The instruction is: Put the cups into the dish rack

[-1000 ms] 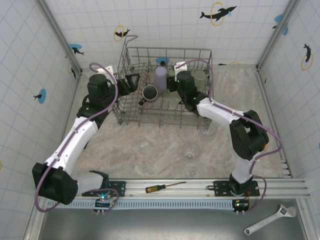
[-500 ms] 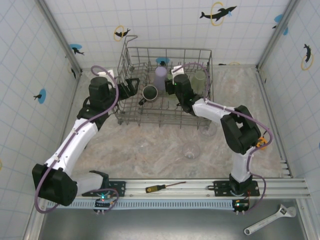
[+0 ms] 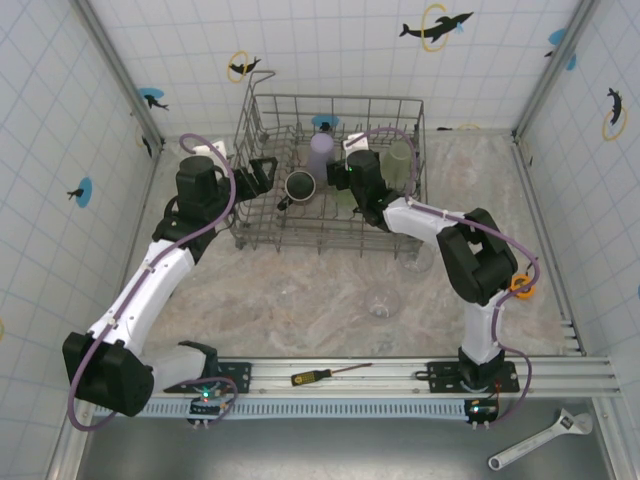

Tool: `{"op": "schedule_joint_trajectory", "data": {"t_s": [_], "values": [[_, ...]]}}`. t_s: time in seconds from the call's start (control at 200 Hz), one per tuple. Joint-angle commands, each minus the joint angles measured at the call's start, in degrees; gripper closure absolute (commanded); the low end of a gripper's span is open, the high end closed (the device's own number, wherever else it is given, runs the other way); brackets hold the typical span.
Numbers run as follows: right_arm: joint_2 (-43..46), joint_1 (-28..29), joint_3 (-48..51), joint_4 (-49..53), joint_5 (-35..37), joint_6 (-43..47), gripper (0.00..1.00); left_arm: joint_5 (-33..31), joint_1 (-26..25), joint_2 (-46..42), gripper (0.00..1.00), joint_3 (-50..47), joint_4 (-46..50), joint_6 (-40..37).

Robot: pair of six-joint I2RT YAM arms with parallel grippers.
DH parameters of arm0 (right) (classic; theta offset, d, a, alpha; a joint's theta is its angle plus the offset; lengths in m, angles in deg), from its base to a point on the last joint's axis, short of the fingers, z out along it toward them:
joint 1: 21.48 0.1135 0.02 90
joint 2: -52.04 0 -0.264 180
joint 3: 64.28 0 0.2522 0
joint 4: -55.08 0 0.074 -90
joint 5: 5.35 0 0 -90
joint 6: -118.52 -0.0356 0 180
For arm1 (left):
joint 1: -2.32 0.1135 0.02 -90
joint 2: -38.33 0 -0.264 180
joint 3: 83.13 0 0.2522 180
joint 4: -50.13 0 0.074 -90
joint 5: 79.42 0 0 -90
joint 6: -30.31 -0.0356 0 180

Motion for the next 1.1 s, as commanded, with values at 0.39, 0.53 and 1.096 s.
{"op": "schedule_joint_trajectory", "data": {"t_s": [0.39, 0.53, 1.096], "values": [[5.43, -0.19, 0.58, 2.0, -0.57, -4.8, 0.0, -0.29, -0.3, -1.71, 0.02, -1.64, 0.75, -1.42], [7.2, -0.26, -0.24, 5.69, -1.38, -6.31, 0.0, 0.23, -0.27, -1.54, 0.02, -1.7, 1.1, -1.44], [18.8, -0.39, 3.36, 18.58, -5.12, -10.28, 0.0, 0.52, -0.25, -2.4, 0.02, -0.82, 5.84, -2.94]]}}
